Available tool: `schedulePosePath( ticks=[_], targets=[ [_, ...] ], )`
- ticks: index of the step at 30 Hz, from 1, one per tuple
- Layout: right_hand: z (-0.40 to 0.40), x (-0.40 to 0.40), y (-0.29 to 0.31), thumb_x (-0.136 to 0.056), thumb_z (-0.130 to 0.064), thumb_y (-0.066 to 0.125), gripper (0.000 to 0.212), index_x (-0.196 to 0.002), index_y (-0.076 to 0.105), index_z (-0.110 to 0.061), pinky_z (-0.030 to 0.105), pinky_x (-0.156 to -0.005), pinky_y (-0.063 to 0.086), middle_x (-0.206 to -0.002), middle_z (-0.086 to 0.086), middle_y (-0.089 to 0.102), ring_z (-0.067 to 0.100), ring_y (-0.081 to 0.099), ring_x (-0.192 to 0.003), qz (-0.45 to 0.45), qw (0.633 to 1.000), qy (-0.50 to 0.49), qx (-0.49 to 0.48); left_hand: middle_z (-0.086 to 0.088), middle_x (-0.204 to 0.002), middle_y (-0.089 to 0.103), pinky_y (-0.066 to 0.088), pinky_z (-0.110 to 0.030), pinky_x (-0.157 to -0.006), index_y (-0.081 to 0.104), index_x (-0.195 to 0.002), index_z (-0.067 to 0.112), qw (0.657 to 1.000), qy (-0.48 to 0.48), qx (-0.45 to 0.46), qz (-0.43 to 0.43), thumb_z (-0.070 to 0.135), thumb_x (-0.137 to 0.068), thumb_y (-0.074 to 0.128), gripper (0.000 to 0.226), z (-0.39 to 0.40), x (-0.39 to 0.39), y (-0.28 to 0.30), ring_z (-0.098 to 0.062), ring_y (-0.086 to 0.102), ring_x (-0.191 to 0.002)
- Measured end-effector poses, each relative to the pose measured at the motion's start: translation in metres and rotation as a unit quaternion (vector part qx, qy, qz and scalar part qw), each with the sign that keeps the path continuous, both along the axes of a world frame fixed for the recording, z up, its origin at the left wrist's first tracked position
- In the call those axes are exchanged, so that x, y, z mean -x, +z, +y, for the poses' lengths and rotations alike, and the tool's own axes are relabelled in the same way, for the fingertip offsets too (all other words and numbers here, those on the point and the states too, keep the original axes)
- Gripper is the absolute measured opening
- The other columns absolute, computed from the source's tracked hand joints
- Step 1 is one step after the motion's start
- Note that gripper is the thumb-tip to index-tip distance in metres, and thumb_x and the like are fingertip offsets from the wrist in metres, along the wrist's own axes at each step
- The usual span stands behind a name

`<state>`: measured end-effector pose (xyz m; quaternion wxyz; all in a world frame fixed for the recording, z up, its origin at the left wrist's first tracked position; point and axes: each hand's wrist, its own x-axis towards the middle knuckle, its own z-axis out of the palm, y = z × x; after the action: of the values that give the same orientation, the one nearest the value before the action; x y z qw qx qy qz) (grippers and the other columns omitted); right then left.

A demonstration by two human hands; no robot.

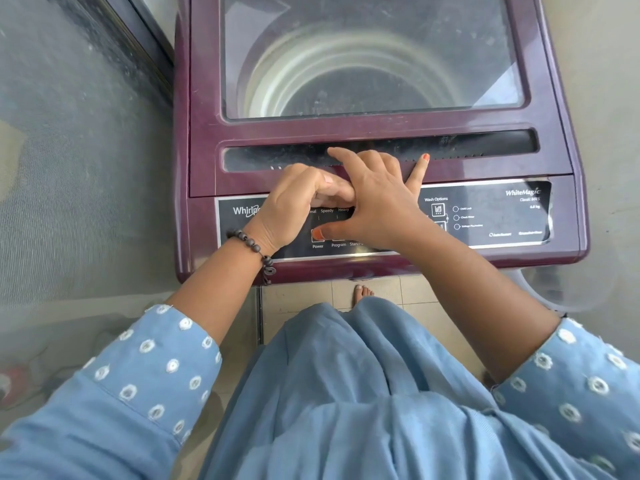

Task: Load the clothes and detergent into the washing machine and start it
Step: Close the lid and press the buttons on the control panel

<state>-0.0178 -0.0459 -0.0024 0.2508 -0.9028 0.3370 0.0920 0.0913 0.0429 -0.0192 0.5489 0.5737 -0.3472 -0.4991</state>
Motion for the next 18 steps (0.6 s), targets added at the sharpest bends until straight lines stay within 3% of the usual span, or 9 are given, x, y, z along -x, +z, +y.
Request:
schedulePosePath(
  ticks=[7,12,18],
  targets=[
    [0.002,0.001,-0.001,-0.06,-0.067,0.075,0.11,-0.15,0.019,-0.038,0.069,-0.105,-0.016,-0.141,-0.004,0.035,0.023,0.018,-0.142,0.007,1.0,-0.005,0.011,0.004,-0.079,0.076,0.053,-0.021,-0.077,0.078,-0.078,0.01,1.0,-0.012,0.022,0.006,0.029,-0.072,0.041,0.042,0.0,0.0,-0.007,-0.01,0.07,-0.084],
    [0.002,0.005,-0.002,-0.061,-0.067,0.075,0.11,-0.15,0.018,-0.038,0.069,-0.106,-0.016,-0.14,-0.004,0.035,0.022,0.018,-0.142,0.002,1.0,-0.005,0.012,0.006,-0.081,0.076,0.053,-0.02,-0.078,0.073,-0.085,0.0,0.999,-0.015,0.033,-0.011,0.02,-0.079,0.038,0.041,0.001,0.003,-0.009,-0.009,0.07,-0.086],
    [-0.002,0.007,0.0,-0.062,-0.064,0.075,0.107,-0.149,0.018,-0.039,0.068,-0.104,-0.021,-0.142,-0.005,0.033,0.022,0.014,-0.143,0.005,1.0,0.003,-0.012,0.005,-0.085,0.076,0.053,-0.023,-0.081,0.076,-0.087,0.007,0.999,-0.006,0.043,-0.029,0.023,-0.079,0.036,0.044,0.002,0.008,-0.013,-0.013,0.07,-0.091]
  ],
)
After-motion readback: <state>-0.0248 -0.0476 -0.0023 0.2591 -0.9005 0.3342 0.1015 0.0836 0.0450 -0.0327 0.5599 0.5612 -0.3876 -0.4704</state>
